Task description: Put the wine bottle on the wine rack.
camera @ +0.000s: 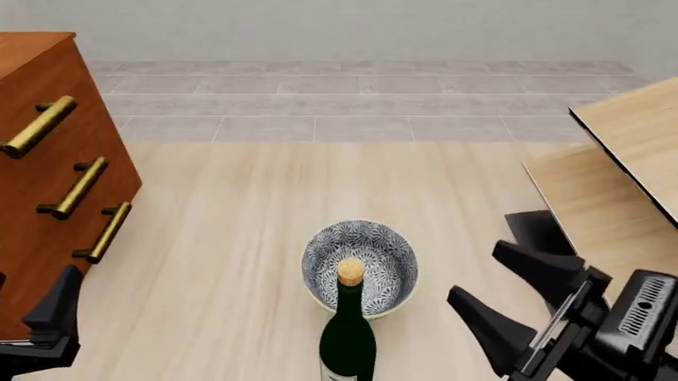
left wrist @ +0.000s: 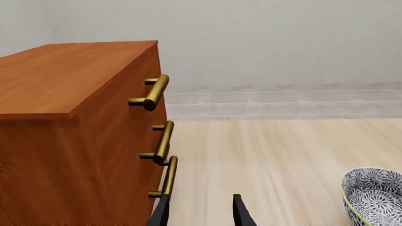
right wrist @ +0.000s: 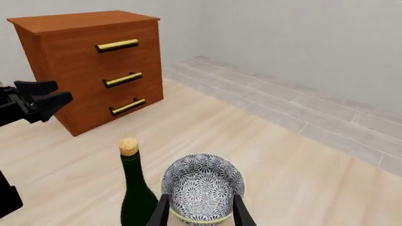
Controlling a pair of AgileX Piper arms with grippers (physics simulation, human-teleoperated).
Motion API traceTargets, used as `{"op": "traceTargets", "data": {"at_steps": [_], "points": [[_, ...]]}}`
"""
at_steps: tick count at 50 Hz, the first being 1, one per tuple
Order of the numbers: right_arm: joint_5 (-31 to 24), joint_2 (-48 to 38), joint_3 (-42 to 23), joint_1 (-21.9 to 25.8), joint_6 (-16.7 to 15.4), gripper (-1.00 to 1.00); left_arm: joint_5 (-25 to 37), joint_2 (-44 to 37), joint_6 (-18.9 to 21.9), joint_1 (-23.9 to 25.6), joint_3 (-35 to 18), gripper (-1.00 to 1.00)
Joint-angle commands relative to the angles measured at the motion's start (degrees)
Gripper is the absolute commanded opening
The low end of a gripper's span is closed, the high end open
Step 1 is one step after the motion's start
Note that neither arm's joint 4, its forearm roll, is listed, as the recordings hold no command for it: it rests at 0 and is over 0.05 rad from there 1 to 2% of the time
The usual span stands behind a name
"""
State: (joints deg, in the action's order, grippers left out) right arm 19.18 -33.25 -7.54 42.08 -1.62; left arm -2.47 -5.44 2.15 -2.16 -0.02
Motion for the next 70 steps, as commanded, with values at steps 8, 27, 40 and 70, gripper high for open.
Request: {"op": "traceTargets", "data": {"at_steps": [8,27,40,70], "points": [[6.7,-7.6,-1.0,5.8,0.2,1.00,0.3,0.1,0.4,-0.1,0.0,1.00],[10.4,-13.6,-2.5,11.0,1.5,1.00,1.2,0.9,0.7,-0.2,0.0,1.00],[12.0,-17.0,-4.1,13.4,2.1,1.00,-0.5,-0.5,0.9,-0.5,0.0,1.00],[18.5,-25.8,-6.1,16.3,1.6,1.00,1.5,0.6,1.5,-0.8,0.0,1.00]]}}
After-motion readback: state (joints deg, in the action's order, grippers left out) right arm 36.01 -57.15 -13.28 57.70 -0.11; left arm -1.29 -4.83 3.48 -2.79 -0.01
